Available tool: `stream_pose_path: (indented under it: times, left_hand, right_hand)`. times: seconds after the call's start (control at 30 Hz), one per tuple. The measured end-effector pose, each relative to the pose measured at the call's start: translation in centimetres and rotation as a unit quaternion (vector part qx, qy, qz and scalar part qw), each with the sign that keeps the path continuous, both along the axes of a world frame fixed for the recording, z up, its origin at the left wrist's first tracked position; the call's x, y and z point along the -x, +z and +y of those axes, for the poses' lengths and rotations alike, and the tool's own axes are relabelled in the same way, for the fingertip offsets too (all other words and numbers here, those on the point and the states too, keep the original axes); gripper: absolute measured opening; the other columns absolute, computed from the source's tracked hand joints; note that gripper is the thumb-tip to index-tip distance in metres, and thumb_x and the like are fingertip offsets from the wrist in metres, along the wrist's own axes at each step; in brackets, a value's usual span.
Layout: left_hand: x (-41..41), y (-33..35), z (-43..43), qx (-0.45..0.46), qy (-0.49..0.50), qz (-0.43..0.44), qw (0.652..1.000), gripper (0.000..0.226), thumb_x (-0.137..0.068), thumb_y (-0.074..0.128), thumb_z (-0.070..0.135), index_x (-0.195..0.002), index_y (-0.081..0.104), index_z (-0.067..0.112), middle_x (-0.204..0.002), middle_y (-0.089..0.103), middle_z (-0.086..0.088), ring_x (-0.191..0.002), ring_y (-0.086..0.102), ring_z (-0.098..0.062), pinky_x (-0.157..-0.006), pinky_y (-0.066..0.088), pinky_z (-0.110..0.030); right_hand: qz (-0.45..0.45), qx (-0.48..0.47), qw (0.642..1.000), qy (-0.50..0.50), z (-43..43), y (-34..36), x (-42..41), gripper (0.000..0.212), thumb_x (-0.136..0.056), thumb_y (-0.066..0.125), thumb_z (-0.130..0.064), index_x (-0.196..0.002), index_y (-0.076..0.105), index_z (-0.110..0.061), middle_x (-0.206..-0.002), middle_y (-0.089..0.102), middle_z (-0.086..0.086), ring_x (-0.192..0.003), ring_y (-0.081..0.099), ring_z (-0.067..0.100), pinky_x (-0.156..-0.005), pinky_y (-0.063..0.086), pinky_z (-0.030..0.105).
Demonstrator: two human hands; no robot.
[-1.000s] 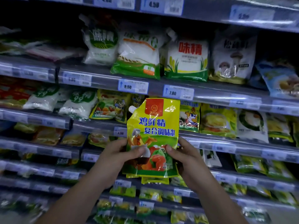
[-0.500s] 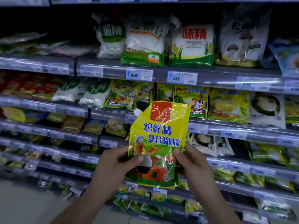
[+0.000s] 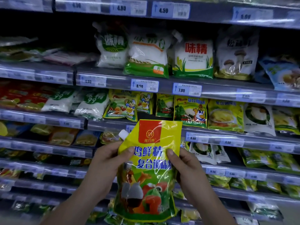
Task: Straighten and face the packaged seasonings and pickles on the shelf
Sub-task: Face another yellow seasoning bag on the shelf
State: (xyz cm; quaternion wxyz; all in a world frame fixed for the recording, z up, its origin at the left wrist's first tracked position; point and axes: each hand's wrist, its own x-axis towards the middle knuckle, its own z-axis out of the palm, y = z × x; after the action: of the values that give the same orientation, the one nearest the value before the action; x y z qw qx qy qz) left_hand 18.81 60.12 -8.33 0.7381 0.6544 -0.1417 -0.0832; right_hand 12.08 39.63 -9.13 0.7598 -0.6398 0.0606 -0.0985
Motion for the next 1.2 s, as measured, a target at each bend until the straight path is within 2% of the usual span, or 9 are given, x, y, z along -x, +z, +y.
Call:
stream_pose_path:
  times: [0.07, 0.17, 0.27, 0.4, 0.5, 0.67, 0.83, 1.0, 1.2]
  left_hand:
    - [-1.1, 0.0, 0.8, 0.015, -0.008, 0.031, 0.999, 0.02, -0.08, 0.078, 0.035, -0.093, 0.079, 0.02, -0.104, 0.067, -0.029, -0.085, 0.063, -0.03, -0.073, 0.055, -0.047]
    - [-3.2, 0.5, 2.6, -0.006, 0.016, -0.005, 1.0, 0.044, -0.072, 0.075, 0.057, -0.089, 0.072, 0.017, -0.099, 0.066, -0.012, -0.093, 0.061, -0.025, -0.085, 0.049, -0.051]
    - [-5.2, 0.8, 4.2, -0.035, -0.024, -0.076, 0.996, 0.057, -0.082, 0.067, 0.054, -0.094, 0.058, -0.001, -0.092, 0.051, -0.034, -0.08, 0.051, -0.037, -0.074, 0.041, -0.054]
    - [-7.5, 0.9, 5.5, -0.034, -0.015, -0.084, 0.996, 0.039, -0.089, 0.071, 0.039, -0.079, 0.061, 0.002, -0.075, 0.049, -0.023, -0.074, 0.047, -0.017, -0.071, 0.037, -0.036]
    - [-8.7, 1.1, 5.9, -0.007, -0.014, -0.044, 0.999, 0.028, -0.084, 0.072, 0.035, -0.079, 0.07, 0.008, -0.078, 0.055, -0.018, -0.08, 0.053, -0.015, -0.07, 0.048, -0.04]
    - [-9.9, 1.2, 5.6, 0.044, -0.042, 0.009, 0.998, 0.048, -0.073, 0.081, 0.048, -0.086, 0.068, 0.004, -0.09, 0.053, -0.006, -0.081, 0.048, -0.02, -0.07, 0.04, -0.053]
    - [-10.0, 2.5, 4.3, 0.028, -0.068, 0.008, 0.997, 0.036, -0.073, 0.078, 0.047, -0.093, 0.077, 0.017, -0.1, 0.074, -0.006, -0.096, 0.067, -0.029, -0.079, 0.043, -0.056]
    - [-9.9, 4.3, 3.1, 0.022, -0.089, 0.022, 0.996, 0.035, -0.071, 0.079, 0.049, -0.1, 0.079, 0.03, -0.115, 0.076, -0.001, -0.115, 0.066, -0.032, -0.092, 0.045, -0.055]
    - [-10.9, 7.0, -0.1, -0.077, -0.091, -0.091, 0.989, 0.03, -0.068, 0.075, 0.042, -0.092, 0.076, 0.023, -0.096, 0.078, -0.008, -0.093, 0.075, -0.022, -0.077, 0.056, -0.036]
  right_hand:
    - [-0.001, 0.018, 1.0, -0.023, 1.0, -0.1, -1.3, 0.064, -0.083, 0.071, -0.055, -0.102, 0.063, 0.005, -0.102, 0.049, 0.05, -0.086, 0.056, 0.062, -0.077, 0.05, 0.075]
    - [0.009, 0.046, 0.999, -0.023, 2.5, -0.5, -3.1, 0.087, -0.073, 0.074, -0.069, -0.098, 0.052, 0.012, -0.086, 0.044, 0.042, -0.073, 0.049, 0.035, -0.066, 0.047, 0.062]
    - [0.042, 0.001, 0.999, -0.027, 3.7, -0.7, -4.4, 0.078, -0.075, 0.076, -0.064, -0.105, 0.059, 0.007, -0.095, 0.051, 0.038, -0.086, 0.055, 0.037, -0.084, 0.048, 0.073]
    - [0.07, -0.039, 0.995, -0.062, 5.2, -0.9, -6.1, 0.096, -0.056, 0.087, -0.066, -0.109, 0.059, 0.009, -0.099, 0.059, 0.04, -0.088, 0.062, 0.043, -0.083, 0.051, 0.061]
    - [0.068, -0.086, 0.991, -0.073, 5.9, -0.7, -6.9, 0.108, -0.04, 0.096, -0.06, -0.114, 0.059, 0.009, -0.103, 0.066, 0.038, -0.088, 0.063, 0.038, -0.081, 0.048, 0.055]
    - [0.048, -0.104, 0.991, -0.071, 5.8, 0.5, -6.9, 0.102, -0.038, 0.096, -0.058, -0.11, 0.065, 0.007, -0.103, 0.076, 0.02, -0.091, 0.072, 0.036, -0.086, 0.052, 0.06]
    - [0.012, -0.112, 0.99, -0.079, 4.8, 3.1, -7.4, 0.05, -0.077, 0.068, -0.046, -0.107, 0.073, -0.006, -0.108, 0.078, 0.02, -0.092, 0.076, 0.035, -0.076, 0.062, 0.051]
    - [0.004, -0.13, 0.99, -0.046, 3.0, 4.3, -7.5, 0.042, -0.087, 0.053, -0.037, -0.112, 0.073, -0.009, -0.112, 0.078, 0.016, -0.098, 0.076, 0.032, -0.079, 0.064, 0.048]
    - [0.014, -0.082, 0.997, 0.003, -0.1, 5.1, -7.6, 0.04, -0.085, 0.057, -0.034, -0.105, 0.076, -0.004, -0.11, 0.077, 0.021, -0.095, 0.076, 0.033, -0.078, 0.064, 0.048]
